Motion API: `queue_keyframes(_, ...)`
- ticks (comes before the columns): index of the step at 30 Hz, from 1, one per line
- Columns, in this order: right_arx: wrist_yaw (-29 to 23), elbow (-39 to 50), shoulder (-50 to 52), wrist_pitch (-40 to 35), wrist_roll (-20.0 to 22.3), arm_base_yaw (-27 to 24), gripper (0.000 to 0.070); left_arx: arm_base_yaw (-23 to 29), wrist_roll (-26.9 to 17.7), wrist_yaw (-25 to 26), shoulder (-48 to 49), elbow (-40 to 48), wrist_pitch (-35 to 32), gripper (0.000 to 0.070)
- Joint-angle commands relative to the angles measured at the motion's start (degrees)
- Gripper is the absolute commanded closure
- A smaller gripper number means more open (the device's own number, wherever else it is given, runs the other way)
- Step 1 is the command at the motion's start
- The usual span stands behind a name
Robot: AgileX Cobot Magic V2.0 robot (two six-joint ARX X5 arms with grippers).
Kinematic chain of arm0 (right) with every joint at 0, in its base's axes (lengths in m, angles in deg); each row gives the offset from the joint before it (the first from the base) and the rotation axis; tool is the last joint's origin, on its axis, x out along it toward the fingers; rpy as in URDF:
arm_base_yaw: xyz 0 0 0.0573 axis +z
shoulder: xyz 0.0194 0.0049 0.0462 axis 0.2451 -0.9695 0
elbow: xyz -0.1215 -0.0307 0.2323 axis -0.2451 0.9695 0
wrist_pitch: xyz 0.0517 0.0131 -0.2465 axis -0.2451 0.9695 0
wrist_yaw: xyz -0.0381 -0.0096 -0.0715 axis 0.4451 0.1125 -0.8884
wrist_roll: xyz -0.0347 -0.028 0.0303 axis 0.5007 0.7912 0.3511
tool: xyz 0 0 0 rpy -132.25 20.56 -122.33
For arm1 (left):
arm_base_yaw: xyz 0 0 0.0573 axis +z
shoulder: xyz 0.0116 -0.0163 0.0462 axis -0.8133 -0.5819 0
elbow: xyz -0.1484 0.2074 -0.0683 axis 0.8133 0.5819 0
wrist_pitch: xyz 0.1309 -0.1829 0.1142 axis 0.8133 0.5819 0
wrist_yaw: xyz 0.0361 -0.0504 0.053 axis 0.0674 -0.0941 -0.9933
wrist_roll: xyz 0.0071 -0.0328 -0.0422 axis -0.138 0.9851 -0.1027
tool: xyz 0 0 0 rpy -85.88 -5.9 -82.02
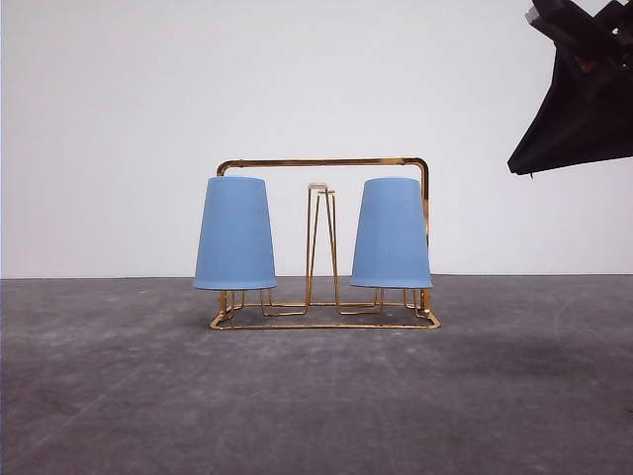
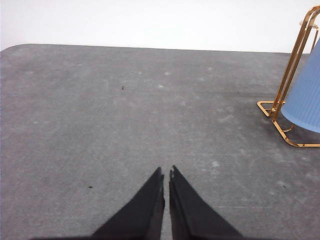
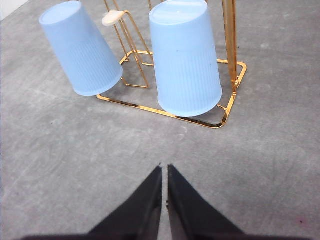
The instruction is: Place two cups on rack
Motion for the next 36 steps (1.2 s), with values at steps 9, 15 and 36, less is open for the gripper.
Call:
queue_keyframes(9,-5.74,1.61,3.83,2.47,8.62,-2.26,0.0683,0.0,-0.55,-0.17,0.02,0.79,0.33,0.07)
queue_keyframes(15,-11.42,13.02,20.13,2.47,7.91,-10.95,0.0684,0.0,-0.55,-0.17,0.02,0.79,0.33,0.07)
queue_keyframes(36,-11.65,27.91,49.64,4.25,8.34,-23.32,0.0683,0.0,-0.55,-0.17,0.02,0.76,0.33,0.07)
